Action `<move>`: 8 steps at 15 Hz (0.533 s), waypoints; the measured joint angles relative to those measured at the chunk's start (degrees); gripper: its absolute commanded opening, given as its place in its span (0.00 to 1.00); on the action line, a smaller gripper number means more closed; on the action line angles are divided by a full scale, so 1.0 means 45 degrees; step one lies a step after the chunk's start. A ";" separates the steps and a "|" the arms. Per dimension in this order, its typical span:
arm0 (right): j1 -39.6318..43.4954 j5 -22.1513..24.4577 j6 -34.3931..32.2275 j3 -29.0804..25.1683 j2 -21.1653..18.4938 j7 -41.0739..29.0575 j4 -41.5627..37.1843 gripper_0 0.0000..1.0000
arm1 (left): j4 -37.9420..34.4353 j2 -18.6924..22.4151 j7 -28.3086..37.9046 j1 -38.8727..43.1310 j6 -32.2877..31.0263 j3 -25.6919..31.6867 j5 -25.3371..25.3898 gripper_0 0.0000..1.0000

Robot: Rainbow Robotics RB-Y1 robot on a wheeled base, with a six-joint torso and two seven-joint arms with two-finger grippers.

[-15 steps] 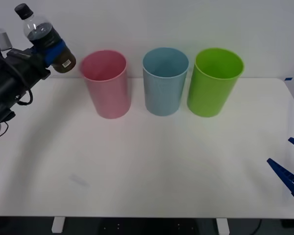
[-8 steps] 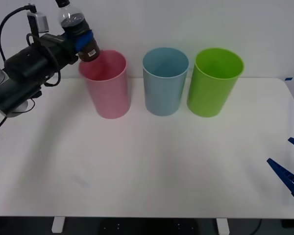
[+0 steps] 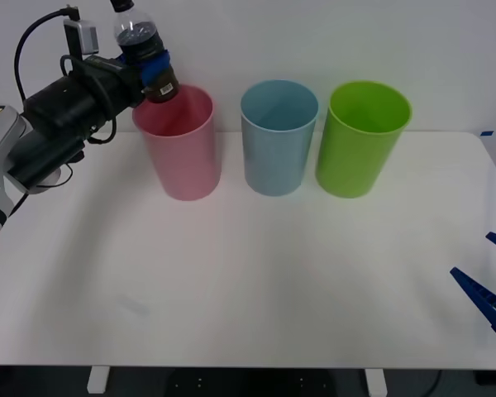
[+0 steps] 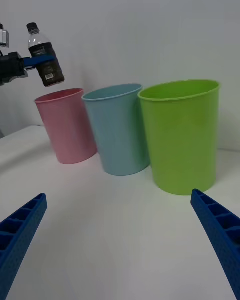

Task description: Grasp the object on the table and drop it into the matching bin: aluminum can to the light blue bin, PET bottle to the pink bin.

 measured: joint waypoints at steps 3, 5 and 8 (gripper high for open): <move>0.0000 0.0000 0.0000 0.0000 0.0000 0.0000 0.0000 1.00 | 0.0000 0.0000 -0.0015 0.0003 -0.0040 -0.0010 -0.0012 1.00; 0.0000 0.0000 0.0000 0.0000 0.0000 0.0000 0.0000 1.00 | 0.0000 0.0000 -0.0055 0.0003 -0.0078 -0.0014 -0.0008 1.00; 0.0000 0.0000 0.0000 0.0000 0.0000 0.0000 0.0000 1.00 | 0.0000 0.0000 -0.0011 0.0004 -0.0215 -0.0030 -0.0013 1.00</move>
